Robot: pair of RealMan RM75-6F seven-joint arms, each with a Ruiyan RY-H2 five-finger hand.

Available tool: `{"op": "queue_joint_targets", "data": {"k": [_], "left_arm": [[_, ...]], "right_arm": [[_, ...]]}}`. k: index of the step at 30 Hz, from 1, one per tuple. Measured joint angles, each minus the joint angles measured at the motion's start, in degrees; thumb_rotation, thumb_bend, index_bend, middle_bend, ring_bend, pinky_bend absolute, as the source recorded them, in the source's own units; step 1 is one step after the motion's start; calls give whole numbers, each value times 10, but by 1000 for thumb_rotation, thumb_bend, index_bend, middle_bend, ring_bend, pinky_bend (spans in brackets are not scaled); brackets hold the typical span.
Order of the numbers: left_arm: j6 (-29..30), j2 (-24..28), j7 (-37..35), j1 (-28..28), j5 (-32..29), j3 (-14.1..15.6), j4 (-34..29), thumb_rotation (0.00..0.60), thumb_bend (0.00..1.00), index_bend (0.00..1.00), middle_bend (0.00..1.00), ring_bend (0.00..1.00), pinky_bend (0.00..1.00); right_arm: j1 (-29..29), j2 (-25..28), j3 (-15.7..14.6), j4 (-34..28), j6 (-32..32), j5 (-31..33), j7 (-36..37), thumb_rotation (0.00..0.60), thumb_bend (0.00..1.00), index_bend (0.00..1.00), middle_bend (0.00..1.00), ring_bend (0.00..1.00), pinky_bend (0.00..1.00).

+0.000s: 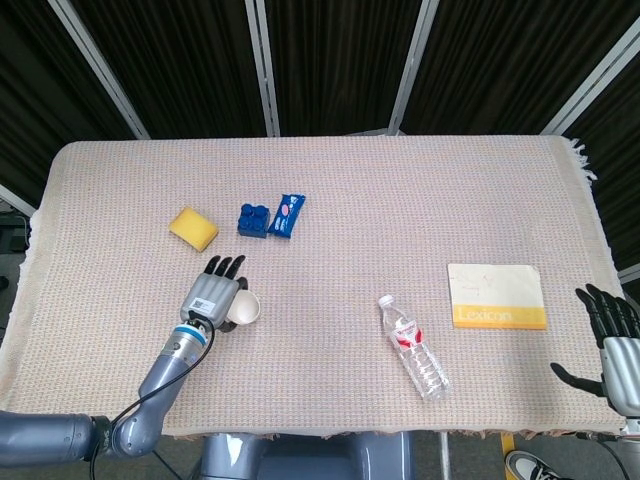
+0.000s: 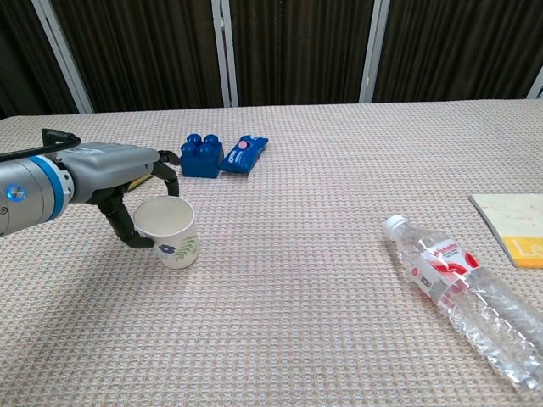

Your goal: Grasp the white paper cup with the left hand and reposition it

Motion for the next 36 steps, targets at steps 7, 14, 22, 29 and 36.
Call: {"op": "queue_joint_targets", "data": {"k": [7, 14, 22, 29, 36], "left_arm": [[9, 7, -41, 6, 22, 3, -9, 600, 192, 420, 0, 0, 0], [1, 9, -124, 23, 38, -2, -19, 600, 192, 415, 0, 0, 0], [-45, 0, -274, 56, 67, 11, 14, 600, 192, 406, 0, 0, 0], [-66, 27, -277, 63, 59, 31, 40, 600, 193, 378, 0, 0, 0], [-91, 74, -265, 51, 26, 39, 32, 600, 195, 119, 0, 0, 0]], "right_arm": [[0, -1, -1, -1, 0, -1, -3, 600, 52, 0, 0, 0, 0], [0, -3, -1, -1, -1, -2, -7, 600, 52, 0, 0, 0, 0], [0, -3, -1, -1, -1, -1, -7, 600, 51, 0, 0, 0, 0], [0, -3, -1, -2, -1, -2, -9, 600, 53, 0, 0, 0, 0], [0, -4, -2, -4, 1, -6, -13, 600, 52, 0, 0, 0, 0]]}}
